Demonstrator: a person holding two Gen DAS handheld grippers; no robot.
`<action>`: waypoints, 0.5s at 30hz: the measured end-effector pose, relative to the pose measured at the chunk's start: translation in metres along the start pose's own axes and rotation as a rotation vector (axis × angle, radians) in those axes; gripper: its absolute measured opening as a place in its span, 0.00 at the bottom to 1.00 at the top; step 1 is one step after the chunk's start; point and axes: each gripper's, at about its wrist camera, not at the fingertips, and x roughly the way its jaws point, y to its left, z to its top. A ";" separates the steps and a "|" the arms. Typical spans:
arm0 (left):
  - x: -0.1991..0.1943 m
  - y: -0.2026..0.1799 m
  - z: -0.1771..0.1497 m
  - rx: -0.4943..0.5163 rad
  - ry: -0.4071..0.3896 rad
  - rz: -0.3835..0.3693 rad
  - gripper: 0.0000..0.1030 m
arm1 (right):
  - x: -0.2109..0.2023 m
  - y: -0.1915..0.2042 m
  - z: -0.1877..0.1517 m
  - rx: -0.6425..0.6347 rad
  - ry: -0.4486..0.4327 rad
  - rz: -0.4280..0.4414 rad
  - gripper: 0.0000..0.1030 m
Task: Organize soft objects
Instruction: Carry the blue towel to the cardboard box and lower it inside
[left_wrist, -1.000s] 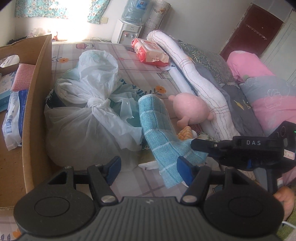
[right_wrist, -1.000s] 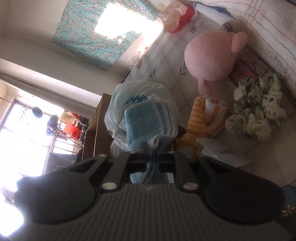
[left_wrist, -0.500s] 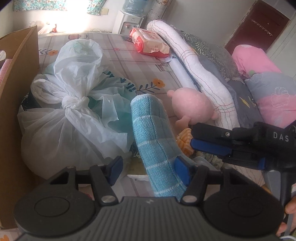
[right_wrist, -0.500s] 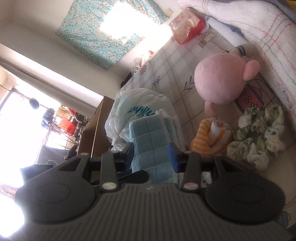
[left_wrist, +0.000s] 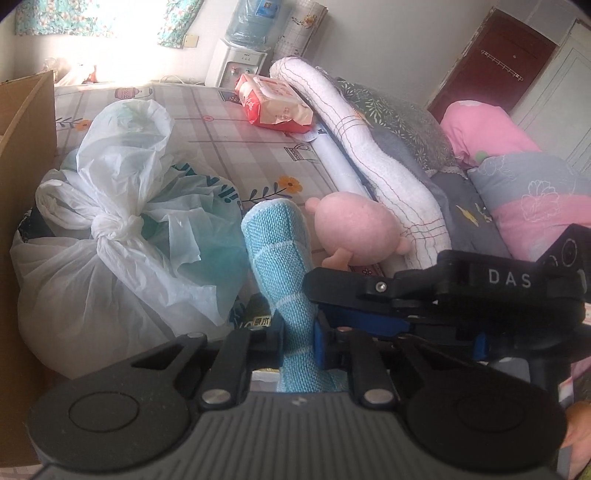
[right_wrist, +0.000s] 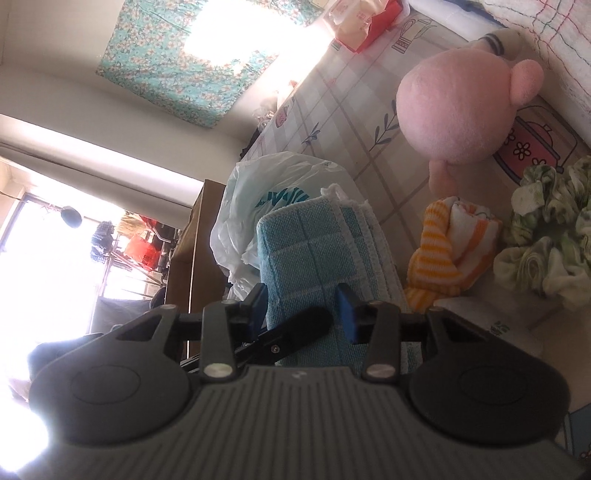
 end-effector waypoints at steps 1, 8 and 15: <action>-0.006 0.001 -0.001 -0.004 -0.009 -0.010 0.15 | -0.002 0.004 -0.002 -0.006 -0.001 -0.002 0.39; -0.079 0.017 0.000 0.021 -0.142 0.003 0.15 | -0.001 0.059 -0.019 -0.080 0.023 0.067 0.41; -0.156 0.077 0.005 -0.066 -0.286 0.123 0.15 | 0.056 0.151 -0.030 -0.223 0.130 0.164 0.43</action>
